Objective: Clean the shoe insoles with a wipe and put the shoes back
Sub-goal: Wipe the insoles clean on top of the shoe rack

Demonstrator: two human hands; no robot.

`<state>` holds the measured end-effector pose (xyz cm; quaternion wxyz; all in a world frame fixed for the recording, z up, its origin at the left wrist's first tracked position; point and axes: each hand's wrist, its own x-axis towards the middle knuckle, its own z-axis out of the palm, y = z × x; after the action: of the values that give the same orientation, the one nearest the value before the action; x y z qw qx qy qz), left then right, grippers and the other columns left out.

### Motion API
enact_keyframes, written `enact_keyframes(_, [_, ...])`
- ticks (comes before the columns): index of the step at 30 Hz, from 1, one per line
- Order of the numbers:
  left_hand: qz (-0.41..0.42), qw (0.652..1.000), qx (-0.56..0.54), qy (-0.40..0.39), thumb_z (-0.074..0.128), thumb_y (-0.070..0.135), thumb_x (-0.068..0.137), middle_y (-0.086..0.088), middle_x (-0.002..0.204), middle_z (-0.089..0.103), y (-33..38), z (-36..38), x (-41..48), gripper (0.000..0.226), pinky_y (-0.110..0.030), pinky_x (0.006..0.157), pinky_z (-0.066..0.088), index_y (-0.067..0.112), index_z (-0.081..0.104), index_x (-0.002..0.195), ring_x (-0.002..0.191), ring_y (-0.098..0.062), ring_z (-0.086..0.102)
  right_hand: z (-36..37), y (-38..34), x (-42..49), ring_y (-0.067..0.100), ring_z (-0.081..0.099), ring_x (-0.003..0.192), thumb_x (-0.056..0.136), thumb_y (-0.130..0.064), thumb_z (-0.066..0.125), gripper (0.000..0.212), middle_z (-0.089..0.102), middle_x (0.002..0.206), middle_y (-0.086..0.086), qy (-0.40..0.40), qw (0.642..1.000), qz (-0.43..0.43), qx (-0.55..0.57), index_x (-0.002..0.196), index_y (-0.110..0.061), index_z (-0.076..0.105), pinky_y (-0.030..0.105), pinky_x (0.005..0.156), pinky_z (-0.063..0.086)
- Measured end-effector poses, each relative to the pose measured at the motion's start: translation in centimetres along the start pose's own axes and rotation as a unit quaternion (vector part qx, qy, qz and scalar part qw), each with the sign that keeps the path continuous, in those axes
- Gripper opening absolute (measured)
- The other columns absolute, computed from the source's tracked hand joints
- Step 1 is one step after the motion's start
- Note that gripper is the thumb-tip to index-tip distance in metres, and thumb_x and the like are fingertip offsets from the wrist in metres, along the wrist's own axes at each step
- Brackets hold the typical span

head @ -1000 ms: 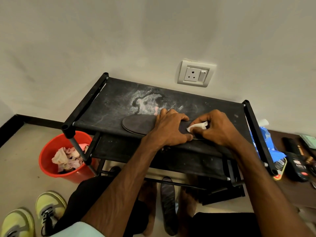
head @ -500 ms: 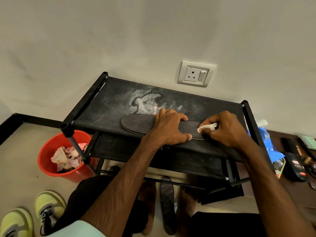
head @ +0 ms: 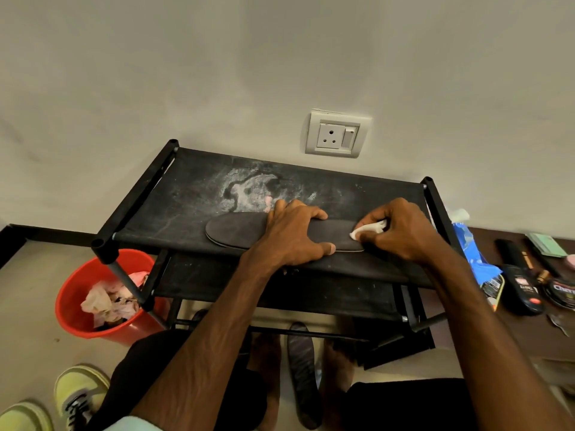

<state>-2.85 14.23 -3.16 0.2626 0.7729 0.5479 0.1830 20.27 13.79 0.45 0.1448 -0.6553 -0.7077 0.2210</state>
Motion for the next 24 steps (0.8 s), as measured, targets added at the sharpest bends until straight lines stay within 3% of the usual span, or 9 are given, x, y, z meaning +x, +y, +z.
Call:
enact_keyframes(4, [0.000,1.000,0.007,0.001,0.078,0.055,0.076,0.002,0.133,0.048,0.1,-0.1,-0.1,0.066,-0.042,0.112,0.030,0.037,0.056,0.136,0.127,-0.022,0.033,0.1,0.0,-0.2,0.007,0.072,0.078,0.079,-0.031,0.085,0.012,0.076,0.076,-0.016,0.013,1.000,0.008,-0.004,0.074,-0.041,0.080,0.036,0.075,0.063])
enact_keyframes(12, [0.008,0.999,0.035,0.001,0.077,0.060,0.075,0.002,0.133,0.051,-0.1,-0.2,0.1,0.071,-0.039,0.108,0.033,0.036,0.055,0.138,0.125,-0.022,0.036,2.2,-3.2,-0.3,0.005,0.073,0.076,0.079,-0.023,0.083,0.011,0.078,0.081,-0.008,-0.028,0.996,-0.083,0.028,0.088,-0.029,0.084,0.040,0.075,0.061])
enact_keyframes(17, [0.007,1.000,0.020,-0.005,0.077,0.058,0.077,0.003,0.133,0.049,0.2,-0.1,0.0,0.068,-0.042,0.110,0.032,0.037,0.054,0.138,0.126,-0.022,0.034,0.6,-1.6,-0.3,0.006,0.071,0.082,0.079,-0.038,0.083,0.008,0.077,0.084,-0.014,-0.036,0.999,-0.026,0.000,0.087,-0.038,0.083,0.042,0.082,0.062])
enact_keyframes(24, [0.004,1.000,0.018,0.004,0.078,0.056,0.076,0.002,0.133,0.050,0.2,-0.1,-0.1,0.067,-0.041,0.111,0.032,0.037,0.056,0.136,0.126,-0.022,0.034,-0.5,-0.4,-0.7,0.007,0.070,0.079,0.080,-0.028,0.082,0.008,0.076,0.079,-0.014,-0.005,0.999,0.024,-0.036,0.083,-0.036,0.082,0.041,0.081,0.062])
